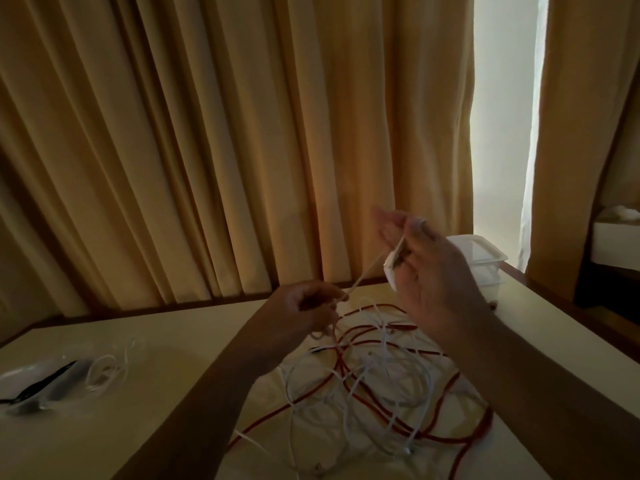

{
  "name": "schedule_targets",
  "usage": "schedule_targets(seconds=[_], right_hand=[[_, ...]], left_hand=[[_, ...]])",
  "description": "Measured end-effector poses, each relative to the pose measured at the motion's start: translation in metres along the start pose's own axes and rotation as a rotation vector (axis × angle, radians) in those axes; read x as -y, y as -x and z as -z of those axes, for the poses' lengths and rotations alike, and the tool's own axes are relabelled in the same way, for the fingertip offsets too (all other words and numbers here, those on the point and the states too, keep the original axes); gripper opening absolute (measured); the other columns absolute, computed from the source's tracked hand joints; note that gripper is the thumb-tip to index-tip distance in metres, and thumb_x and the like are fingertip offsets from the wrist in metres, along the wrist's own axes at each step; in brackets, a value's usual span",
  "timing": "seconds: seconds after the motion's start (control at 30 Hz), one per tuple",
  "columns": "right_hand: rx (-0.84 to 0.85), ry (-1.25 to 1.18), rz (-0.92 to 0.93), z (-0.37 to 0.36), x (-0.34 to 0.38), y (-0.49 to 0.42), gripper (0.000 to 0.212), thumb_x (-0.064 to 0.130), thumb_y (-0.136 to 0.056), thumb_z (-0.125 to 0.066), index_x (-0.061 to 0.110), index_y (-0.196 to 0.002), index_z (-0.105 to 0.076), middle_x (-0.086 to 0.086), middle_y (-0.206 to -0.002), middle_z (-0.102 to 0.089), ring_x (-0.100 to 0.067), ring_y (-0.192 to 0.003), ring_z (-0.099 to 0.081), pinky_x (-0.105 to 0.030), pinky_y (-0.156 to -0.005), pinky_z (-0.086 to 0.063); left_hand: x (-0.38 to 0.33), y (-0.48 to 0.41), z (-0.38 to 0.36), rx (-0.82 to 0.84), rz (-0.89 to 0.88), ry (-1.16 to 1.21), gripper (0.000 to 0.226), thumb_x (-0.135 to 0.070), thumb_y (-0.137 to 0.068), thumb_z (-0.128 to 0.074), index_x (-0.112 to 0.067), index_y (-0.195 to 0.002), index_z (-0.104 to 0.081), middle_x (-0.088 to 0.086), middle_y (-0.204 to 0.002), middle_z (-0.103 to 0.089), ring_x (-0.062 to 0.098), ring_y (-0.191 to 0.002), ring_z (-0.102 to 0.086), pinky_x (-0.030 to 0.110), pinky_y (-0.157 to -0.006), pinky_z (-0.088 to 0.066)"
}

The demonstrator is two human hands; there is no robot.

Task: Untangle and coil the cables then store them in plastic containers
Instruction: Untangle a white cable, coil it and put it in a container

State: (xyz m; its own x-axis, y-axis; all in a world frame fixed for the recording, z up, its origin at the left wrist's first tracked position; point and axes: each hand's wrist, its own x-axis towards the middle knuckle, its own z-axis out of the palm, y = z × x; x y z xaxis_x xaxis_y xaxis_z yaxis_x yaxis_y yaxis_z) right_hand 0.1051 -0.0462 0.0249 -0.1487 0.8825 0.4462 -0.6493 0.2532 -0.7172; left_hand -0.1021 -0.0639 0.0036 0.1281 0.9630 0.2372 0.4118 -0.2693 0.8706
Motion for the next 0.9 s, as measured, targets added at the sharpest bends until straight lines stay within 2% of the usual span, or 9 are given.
schedule_targets(seconds=[0.13, 0.23, 0.3, 0.37, 0.53, 0.63, 0.7, 0.8, 0.9], right_hand=[[-0.064, 0.946, 0.312, 0.022, 0.009, -0.009, 0.029, 0.036, -0.108, -0.040, 0.029, -0.120, -0.065, 0.019, -0.097, -0.070, -0.019, -0.086, -0.066, -0.030, -0.075, -0.057], [0.115, 1.444, 0.507, 0.044, 0.005, -0.017, 0.021, 0.024, -0.105, -0.047, 0.016, -0.113, -0.065, 0.006, -0.113, -0.070, 0.001, -0.092, -0.059, -0.001, -0.096, -0.039], [0.200, 1.700, 0.446, 0.062, 0.006, -0.021, 0.015, 0.016, -0.100, -0.058, 0.013, -0.112, -0.066, -0.003, -0.113, -0.069, -0.004, -0.102, -0.054, -0.022, -0.117, -0.033], [0.233, 1.873, 0.311, 0.079, 0.009, -0.024, 0.022, 0.014, -0.094, -0.065, 0.019, -0.116, -0.065, 0.000, -0.118, -0.068, -0.010, -0.110, -0.057, -0.037, -0.119, -0.034], [0.241, 1.853, 0.277, 0.091, 0.001, -0.015, 0.030, 0.012, -0.097, -0.062, 0.018, -0.126, -0.064, -0.002, -0.125, -0.065, -0.013, -0.110, -0.059, -0.025, -0.101, -0.040], [0.221, 1.707, 0.353, 0.081, -0.006, -0.014, 0.020, 0.017, -0.103, -0.051, 0.018, -0.114, -0.068, -0.003, -0.108, -0.070, -0.008, -0.095, -0.058, -0.025, -0.096, -0.045], [0.212, 1.548, 0.352, 0.071, -0.010, -0.015, 0.020, 0.023, -0.105, -0.047, 0.027, -0.097, -0.065, 0.006, -0.091, -0.069, -0.005, -0.084, -0.060, -0.026, -0.081, -0.054], [0.193, 1.407, 0.273, 0.058, -0.013, -0.013, 0.024, 0.025, -0.107, -0.046, 0.025, -0.091, -0.065, 0.010, -0.079, -0.058, -0.002, -0.070, -0.058, -0.018, -0.058, -0.046], [0.218, 1.312, 0.149, 0.048, -0.009, -0.008, 0.026, 0.025, -0.107, -0.044, 0.021, -0.091, -0.065, 0.006, -0.073, -0.055, -0.002, -0.054, -0.053, -0.016, -0.047, -0.042]], left_hand=[[0.012, 0.010, 0.010, -0.034, 0.034, 0.070, 0.015, -0.028, -0.096, -0.068, -0.018, -0.089, -0.077, 0.005, -0.080, -0.069, 0.021, -0.072, -0.063, 0.034, -0.068, -0.055], [0.023, 0.010, 0.029, -0.068, 0.007, -0.059, 0.025, -0.039, -0.099, -0.059, -0.022, -0.087, -0.072, -0.009, -0.073, -0.062, 0.012, -0.067, -0.056, 0.031, -0.067, -0.048], [0.035, 0.008, 0.041, -0.154, 0.013, -0.177, 0.019, -0.029, -0.102, -0.059, -0.027, -0.087, -0.070, -0.014, -0.078, -0.065, 0.007, -0.076, -0.060, 0.030, -0.074, -0.048], [0.045, 0.005, 0.053, -0.277, 0.035, -0.222, 0.016, -0.026, -0.101, -0.060, -0.026, -0.089, -0.071, -0.013, -0.086, -0.068, 0.007, -0.086, -0.062, 0.030, -0.077, -0.047], [0.058, -0.009, 0.063, -0.287, 0.109, -0.804, 0.012, -0.036, -0.099, -0.064, -0.026, -0.100, -0.069, -0.008, -0.101, -0.068, 0.016, -0.103, -0.063, 0.031, -0.078, -0.045], [0.040, -0.016, 0.050, -0.268, 0.263, -1.309, 0.037, -0.029, -0.094, -0.068, -0.036, -0.130, -0.060, -0.008, -0.141, -0.055, 0.022, -0.144, -0.035, 0.067, -0.112, -0.023], [0.018, -0.019, 0.039, -0.389, 0.114, -1.388, 0.057, -0.016, -0.089, -0.068, -0.035, -0.140, -0.053, -0.005, -0.155, -0.043, 0.025, -0.154, -0.016, 0.079, -0.112, -0.005], [-0.012, -0.015, 0.024, -0.503, -0.431, -0.881, 0.067, 0.009, -0.084, -0.057, -0.018, -0.145, -0.053, 0.002, -0.154, -0.046, 0.013, -0.153, -0.022, 0.049, -0.127, -0.020], [-0.041, -0.002, 0.004, -0.402, -0.539, -0.414, 0.044, -0.019, -0.104, -0.044, -0.025, -0.147, -0.051, -0.017, -0.150, -0.044, -0.012, -0.142, -0.031, 0.002, -0.110, -0.023]])
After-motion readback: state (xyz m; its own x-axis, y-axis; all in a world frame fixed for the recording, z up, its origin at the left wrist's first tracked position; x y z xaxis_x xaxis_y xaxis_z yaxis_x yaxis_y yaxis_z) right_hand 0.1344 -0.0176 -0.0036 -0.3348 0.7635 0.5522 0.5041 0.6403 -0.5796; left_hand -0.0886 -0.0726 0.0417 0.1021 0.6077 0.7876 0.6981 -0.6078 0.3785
